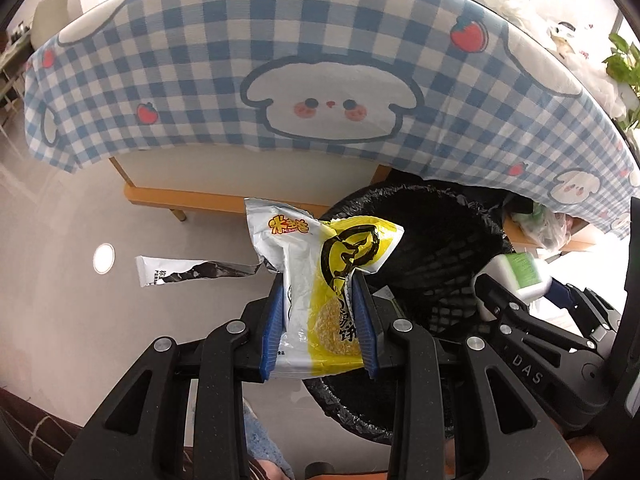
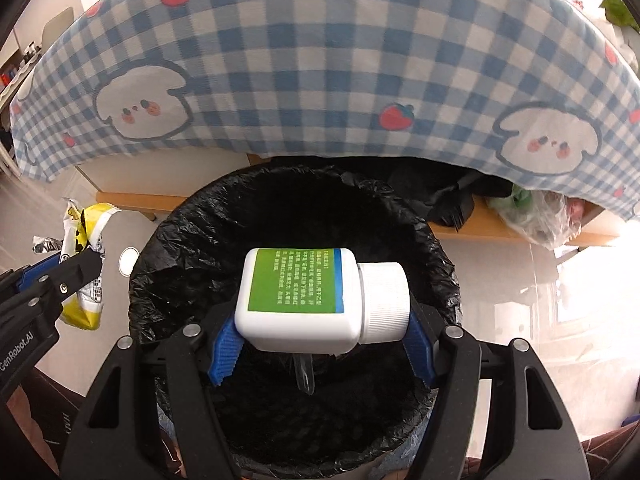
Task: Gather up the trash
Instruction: 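Open the right tool to drop the pill bottle into the bin, then open the left tool to drop the yellow wrapper into the bin, then move both open tools back over the table toward the tissue and green box, then grasp the crumpled white tissue with the left tool while the right tool grasps the green box, then lift the tissue and green box off the table with both tools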
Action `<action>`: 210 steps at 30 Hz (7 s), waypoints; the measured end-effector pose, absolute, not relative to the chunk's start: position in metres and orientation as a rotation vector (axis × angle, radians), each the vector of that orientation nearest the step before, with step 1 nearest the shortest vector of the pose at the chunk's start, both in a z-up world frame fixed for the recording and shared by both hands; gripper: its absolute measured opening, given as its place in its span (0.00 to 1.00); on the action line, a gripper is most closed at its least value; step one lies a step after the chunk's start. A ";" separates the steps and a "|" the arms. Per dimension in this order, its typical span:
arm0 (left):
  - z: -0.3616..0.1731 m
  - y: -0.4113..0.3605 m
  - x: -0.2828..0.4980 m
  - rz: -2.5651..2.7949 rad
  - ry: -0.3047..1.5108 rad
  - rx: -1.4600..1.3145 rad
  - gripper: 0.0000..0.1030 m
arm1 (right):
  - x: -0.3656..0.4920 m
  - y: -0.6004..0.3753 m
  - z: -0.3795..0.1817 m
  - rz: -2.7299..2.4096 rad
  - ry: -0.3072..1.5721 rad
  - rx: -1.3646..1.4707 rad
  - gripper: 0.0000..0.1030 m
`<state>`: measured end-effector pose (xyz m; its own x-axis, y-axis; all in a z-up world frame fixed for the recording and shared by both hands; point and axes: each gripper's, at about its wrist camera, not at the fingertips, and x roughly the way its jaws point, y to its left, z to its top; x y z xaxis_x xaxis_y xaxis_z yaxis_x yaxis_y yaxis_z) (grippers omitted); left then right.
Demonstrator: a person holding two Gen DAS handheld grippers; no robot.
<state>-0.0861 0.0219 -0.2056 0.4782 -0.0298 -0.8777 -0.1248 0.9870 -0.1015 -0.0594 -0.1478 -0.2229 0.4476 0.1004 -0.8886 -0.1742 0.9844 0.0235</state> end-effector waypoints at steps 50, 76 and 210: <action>-0.205 -0.082 -0.056 -0.057 1.044 -0.003 0.79 | -0.053 -0.263 -0.166 -0.047 0.997 0.047 0.91; -0.099 -0.070 -0.046 -0.081 0.934 -0.060 0.94 | -0.040 -0.266 -0.065 0.009 0.859 0.052 0.92; -0.043 -0.101 0.105 -0.141 0.988 -0.033 0.05 | 0.218 -0.315 -0.011 -0.097 0.869 0.072 0.43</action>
